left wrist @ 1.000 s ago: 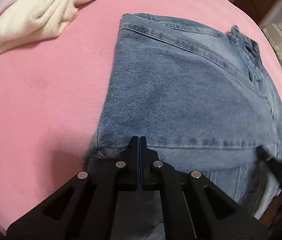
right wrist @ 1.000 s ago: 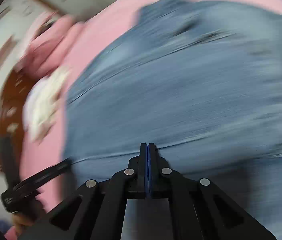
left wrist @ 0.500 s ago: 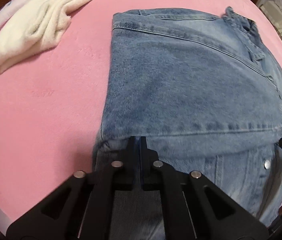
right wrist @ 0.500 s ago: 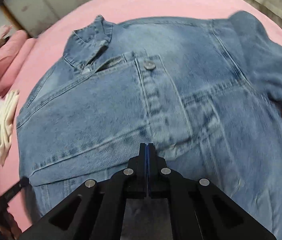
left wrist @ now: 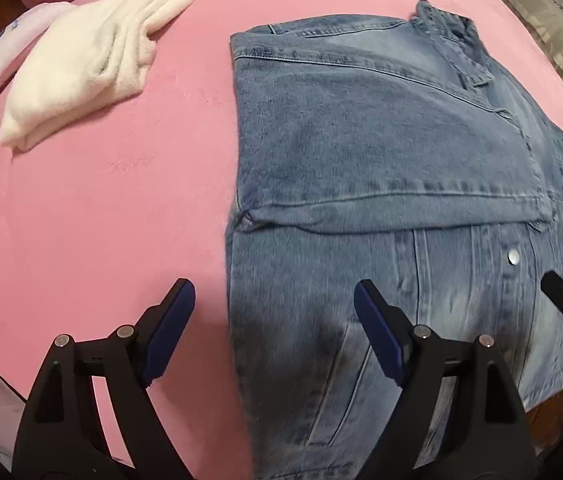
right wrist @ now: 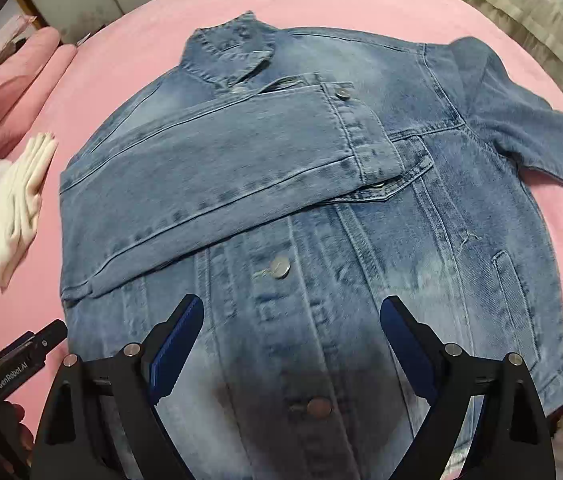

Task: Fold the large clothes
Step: 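Open both tools and release the folded side onto the jacket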

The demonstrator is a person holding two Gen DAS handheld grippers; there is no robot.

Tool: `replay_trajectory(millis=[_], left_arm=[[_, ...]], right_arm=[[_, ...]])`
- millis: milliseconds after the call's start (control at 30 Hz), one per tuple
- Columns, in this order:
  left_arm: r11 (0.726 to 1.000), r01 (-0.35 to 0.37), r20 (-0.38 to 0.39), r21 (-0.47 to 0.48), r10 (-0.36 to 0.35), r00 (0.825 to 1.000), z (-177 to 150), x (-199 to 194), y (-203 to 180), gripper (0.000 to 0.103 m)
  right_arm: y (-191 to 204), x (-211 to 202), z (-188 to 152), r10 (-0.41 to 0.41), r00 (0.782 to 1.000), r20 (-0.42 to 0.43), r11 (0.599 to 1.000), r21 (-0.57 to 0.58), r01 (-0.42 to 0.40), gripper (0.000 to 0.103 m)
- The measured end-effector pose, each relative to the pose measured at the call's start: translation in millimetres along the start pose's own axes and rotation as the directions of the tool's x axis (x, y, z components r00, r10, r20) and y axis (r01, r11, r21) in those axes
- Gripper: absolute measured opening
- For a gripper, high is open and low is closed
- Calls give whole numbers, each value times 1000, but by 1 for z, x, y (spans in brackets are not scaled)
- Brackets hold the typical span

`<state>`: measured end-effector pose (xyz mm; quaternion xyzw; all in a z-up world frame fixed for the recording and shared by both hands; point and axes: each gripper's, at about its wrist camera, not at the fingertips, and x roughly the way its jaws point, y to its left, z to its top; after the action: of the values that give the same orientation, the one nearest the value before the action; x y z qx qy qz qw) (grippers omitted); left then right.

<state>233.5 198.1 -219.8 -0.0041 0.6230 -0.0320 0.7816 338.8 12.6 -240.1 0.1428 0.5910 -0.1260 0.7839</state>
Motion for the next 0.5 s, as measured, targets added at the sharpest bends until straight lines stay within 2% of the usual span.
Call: replay_trajectory(millis=[200,300,500], left_arm=[[1000,25,-18,5,-25,1000,-11,-10,0,80],[999,13,4,36,-13,1000,-16,-15,-12,80],[999,17,0,52,-17,1000,-23,-24,-41,80]], right_arm=[[10,-27,-3,16,999,40,1000,-13,-15,91],[7,-41,-3,24,998,66,1000,-7,-23,91],[-14,-47,-1,48,996,78,998,27,-50,91]])
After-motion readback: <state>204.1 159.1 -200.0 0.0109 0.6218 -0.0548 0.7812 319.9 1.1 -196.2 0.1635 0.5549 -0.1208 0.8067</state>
